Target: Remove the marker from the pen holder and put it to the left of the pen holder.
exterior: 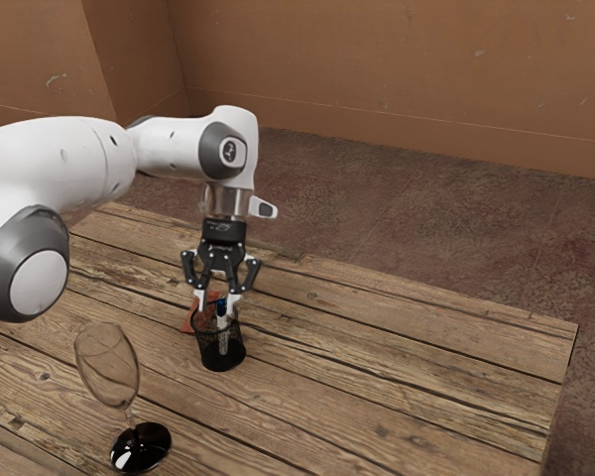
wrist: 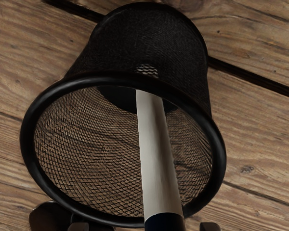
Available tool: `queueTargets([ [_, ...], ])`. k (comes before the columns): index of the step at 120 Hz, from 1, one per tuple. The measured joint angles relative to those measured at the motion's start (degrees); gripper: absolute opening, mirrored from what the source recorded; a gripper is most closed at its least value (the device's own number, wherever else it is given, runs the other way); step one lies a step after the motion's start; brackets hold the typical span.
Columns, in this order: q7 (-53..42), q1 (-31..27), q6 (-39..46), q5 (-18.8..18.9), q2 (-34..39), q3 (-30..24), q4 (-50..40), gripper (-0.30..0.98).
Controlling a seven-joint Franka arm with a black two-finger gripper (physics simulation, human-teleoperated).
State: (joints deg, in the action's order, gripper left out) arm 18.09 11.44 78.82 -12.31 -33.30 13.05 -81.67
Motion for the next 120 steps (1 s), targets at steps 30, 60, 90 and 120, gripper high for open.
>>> queueTargets([
  [30,1.6,-0.3,-2.5,0.0,-0.9,0.4,1.0,0.05],
  [60,2.5,0.1,-5.7,0.3,0.3,0.3,1.7,-0.06],
  [90,3.0,-0.8,-9.0,1.1,8.8,0.3,4.6,-0.1],
  [120,1.7,-14.4,-5.1,0.8,0.8,-2.7,13.0,-0.1],
])
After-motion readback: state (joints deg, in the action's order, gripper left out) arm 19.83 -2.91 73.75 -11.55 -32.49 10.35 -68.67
